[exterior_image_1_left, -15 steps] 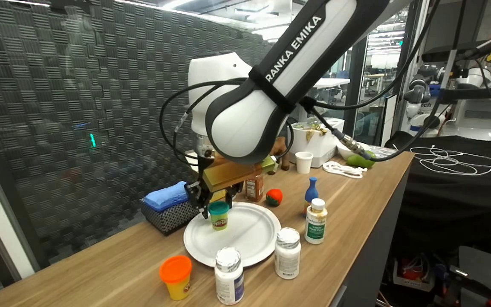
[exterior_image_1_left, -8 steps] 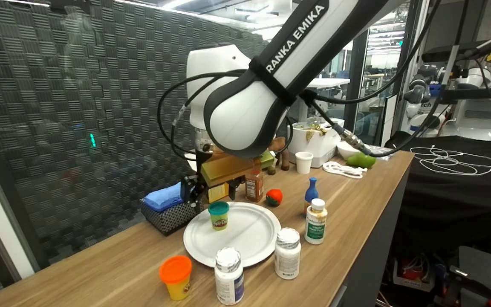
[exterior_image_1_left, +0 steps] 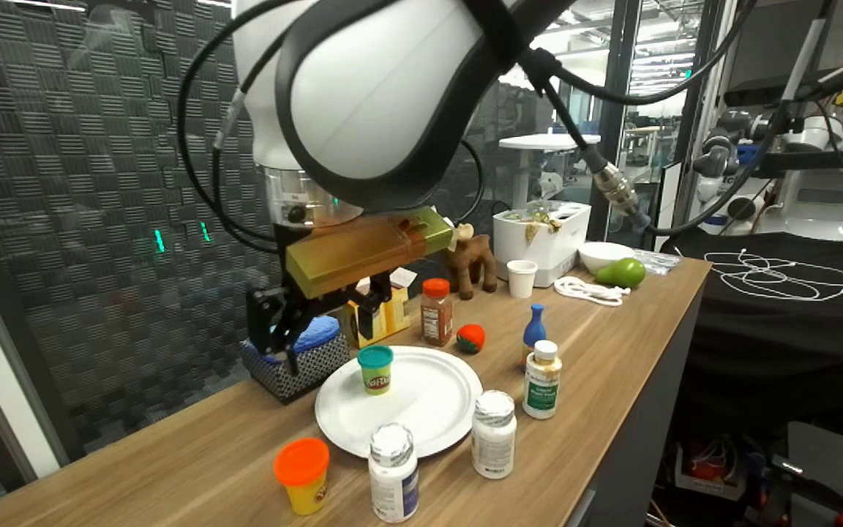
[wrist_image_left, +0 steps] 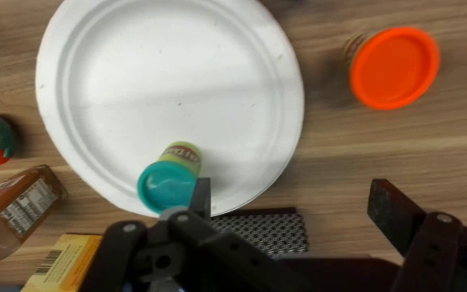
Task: Put the bottles and orange plushie around the white plate on the white plate
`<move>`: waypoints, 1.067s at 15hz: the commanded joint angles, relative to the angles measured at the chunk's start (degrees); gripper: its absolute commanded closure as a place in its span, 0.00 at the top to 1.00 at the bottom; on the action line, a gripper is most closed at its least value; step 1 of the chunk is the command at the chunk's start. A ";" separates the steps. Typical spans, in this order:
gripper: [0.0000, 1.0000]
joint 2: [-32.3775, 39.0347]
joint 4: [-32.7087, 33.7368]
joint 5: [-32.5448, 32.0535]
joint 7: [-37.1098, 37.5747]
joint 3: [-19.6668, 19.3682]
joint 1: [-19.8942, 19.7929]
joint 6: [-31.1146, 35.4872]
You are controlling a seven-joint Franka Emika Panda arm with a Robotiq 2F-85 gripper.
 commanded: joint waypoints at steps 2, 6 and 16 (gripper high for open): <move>1.00 1.15 0.26 2.76 -3.24 5.55 0.82 -2.68; 1.00 5.22 1.04 0.28 -3.43 5.74 2.87 -2.38; 1.00 7.67 2.23 -8.06 -2.54 2.46 6.28 0.72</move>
